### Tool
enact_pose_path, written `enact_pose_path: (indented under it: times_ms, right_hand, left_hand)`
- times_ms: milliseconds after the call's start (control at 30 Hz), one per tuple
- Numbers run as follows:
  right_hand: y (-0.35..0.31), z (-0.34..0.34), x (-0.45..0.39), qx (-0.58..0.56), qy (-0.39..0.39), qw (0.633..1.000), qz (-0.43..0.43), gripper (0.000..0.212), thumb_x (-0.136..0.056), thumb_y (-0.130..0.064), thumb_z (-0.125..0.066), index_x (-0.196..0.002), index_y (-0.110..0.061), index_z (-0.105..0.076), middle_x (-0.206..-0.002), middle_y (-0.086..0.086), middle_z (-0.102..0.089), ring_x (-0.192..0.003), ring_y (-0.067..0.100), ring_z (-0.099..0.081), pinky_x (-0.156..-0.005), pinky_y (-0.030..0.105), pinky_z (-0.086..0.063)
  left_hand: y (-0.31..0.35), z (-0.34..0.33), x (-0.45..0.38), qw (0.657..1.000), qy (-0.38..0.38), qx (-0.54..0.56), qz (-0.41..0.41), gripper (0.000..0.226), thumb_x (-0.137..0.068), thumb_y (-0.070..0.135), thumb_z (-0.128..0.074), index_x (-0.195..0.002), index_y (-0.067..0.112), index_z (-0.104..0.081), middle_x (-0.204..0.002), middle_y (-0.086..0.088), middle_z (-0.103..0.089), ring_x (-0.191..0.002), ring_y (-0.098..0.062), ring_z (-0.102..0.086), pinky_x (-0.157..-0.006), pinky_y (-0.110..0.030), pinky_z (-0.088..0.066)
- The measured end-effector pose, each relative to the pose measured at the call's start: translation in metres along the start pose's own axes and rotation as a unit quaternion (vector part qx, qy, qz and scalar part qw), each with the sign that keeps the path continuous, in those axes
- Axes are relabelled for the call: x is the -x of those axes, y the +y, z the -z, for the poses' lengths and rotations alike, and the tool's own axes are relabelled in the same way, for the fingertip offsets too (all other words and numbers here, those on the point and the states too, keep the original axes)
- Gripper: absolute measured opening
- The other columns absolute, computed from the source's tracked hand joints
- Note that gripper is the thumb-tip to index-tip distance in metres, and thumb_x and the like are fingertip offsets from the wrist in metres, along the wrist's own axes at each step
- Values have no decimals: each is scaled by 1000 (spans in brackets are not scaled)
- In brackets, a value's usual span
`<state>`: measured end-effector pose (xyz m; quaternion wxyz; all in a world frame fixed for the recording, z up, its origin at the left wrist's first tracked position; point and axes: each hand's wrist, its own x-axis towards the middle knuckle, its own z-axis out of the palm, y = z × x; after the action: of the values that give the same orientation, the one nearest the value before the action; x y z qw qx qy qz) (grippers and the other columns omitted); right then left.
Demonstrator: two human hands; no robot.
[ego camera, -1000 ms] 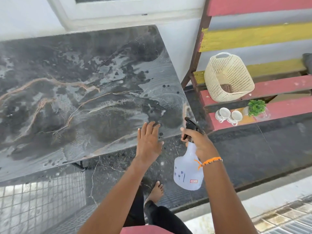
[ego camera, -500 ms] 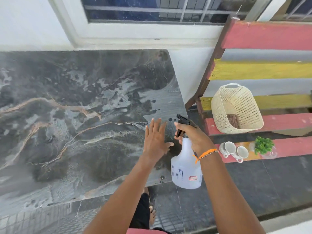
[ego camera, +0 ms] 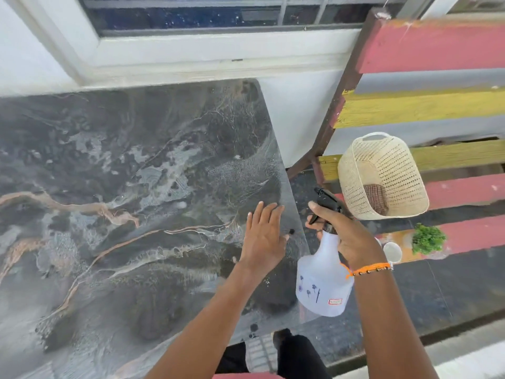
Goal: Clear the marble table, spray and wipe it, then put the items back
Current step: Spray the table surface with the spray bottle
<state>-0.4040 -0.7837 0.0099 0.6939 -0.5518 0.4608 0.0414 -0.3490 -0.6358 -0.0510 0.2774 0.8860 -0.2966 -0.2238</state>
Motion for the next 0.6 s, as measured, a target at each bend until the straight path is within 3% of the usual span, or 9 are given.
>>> enact_pose_path:
  times_ms: [67, 133, 167, 233, 300, 367, 500, 600]
  right_hand:
    - [-5, 26, -3, -20, 12, 999, 28, 37, -52, -44, -83, -83, -27, -72, -78, -7, -74, -77, 10, -71, -57, 23, -48]
    - [-12, 51, -6, -40, 38, 997, 57, 57, -47, -44, -85, -101, -31, -69, -92, -4, -74, -80, 5, -70, -57, 20, -51]
    - [-16, 65, -9, -31, 63, 994, 78, 53, -54, -42, -85, -103, -31, -68, -96, 2, -71, -79, 3, -69, -58, 19, -54]
    - [-25, 91, -17, -5, 103, 986, 132, 27, -70, -34, -79, -90, -23, -65, -90, 15, -63, -80, 17, -65, -69, 27, -54]
    - [-32, 117, -34, 2, 143, 976, 165, 9, -76, -29, -76, -74, -27, -67, -69, 8, -59, -71, 22, -57, -69, 28, -45]
    - [-40, 147, -56, -2, 187, 965, 185, 22, -77, -27, -74, -62, -24, -58, -63, -6, -53, -64, 13, -52, -61, 24, -40]
    - [-53, 200, -112, 29, 230, 947, 220, 39, -78, -36, -73, -54, -22, -46, -59, 8, -43, -52, 13, -41, -54, 30, -34]
    - [-59, 219, -152, 15, 252, 948, 195, 37, -75, -42, -73, -59, -18, -50, -59, 4, -48, -56, 15, -44, -54, 27, -36]
  left_hand:
    - [20, -7, -12, 1000, 0, 17, -24, 61, -90, 24, -53, -143, 18, -23, -147, 0, -30, -142, -22, -16, -118, -40, -12]
    - [41, -15, -24, 999, -7, 33, -38, 60, -90, 23, -53, -142, 20, -24, -143, 0, -36, -135, -19, -26, -114, -33, -18]
    - [53, -20, -31, 998, -14, 38, -42, 60, -90, 23, -53, -142, 21, -25, -142, 1, -36, -133, -18, -28, -112, -31, -20]
    - [75, -31, -47, 998, -27, 38, -46, 59, -91, 25, -52, -142, 24, -24, -141, 2, -37, -130, -19, -32, -108, -31, -26]
    - [99, -42, -64, 998, -35, 34, -48, 57, -91, 26, -50, -142, 26, -24, -140, 3, -39, -127, -19, -34, -106, -33, -29]
    - [123, -55, -82, 998, -36, 36, -45, 56, -91, 26, -50, -141, 27, -24, -137, 4, -41, -126, -18, -36, -105, -32, -30]
    - [164, -85, -122, 997, -40, 61, -27, 56, -90, 24, -52, -140, 29, -28, -137, 5, -44, -127, -17, -37, -105, -30, -30]
    - [180, -99, -153, 996, -61, 56, -32, 57, -89, 21, -54, -140, 27, -29, -139, 4, -44, -128, -18, -38, -105, -31, -31]
